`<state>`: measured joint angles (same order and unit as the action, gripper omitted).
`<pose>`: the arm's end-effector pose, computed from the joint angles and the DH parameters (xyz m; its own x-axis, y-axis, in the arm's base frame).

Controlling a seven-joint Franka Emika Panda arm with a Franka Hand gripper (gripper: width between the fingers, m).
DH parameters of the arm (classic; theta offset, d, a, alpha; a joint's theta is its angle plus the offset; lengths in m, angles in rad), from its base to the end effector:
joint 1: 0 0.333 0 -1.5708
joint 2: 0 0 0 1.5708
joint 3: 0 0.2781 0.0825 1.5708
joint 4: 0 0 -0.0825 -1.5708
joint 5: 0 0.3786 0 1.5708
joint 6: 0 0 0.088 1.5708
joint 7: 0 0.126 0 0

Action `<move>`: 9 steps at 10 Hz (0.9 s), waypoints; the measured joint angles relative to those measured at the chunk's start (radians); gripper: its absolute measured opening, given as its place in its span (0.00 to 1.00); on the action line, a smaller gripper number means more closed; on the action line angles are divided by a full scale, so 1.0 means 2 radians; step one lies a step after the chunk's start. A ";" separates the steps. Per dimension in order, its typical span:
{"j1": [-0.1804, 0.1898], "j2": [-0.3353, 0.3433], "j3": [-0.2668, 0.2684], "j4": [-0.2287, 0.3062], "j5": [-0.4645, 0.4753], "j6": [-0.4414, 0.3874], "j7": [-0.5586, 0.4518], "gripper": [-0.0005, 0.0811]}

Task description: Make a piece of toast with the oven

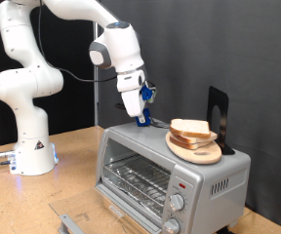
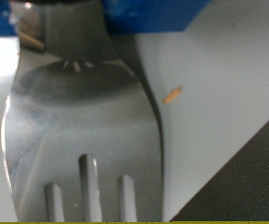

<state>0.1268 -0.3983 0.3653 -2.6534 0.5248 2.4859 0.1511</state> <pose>0.3816 0.1959 0.3334 0.9878 -0.0729 0.1376 -0.0317 -0.9592 -0.2809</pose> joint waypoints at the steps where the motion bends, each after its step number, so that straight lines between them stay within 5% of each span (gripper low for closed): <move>1: 0.000 0.000 0.000 0.000 0.000 0.001 0.001 0.46; 6: 0.001 -0.003 -0.002 0.002 0.003 -0.009 -0.004 0.46; 9: 0.004 -0.030 -0.020 0.012 0.021 -0.055 -0.026 0.46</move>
<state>0.1358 -0.4584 0.3260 -2.6290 0.5667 2.3753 0.0997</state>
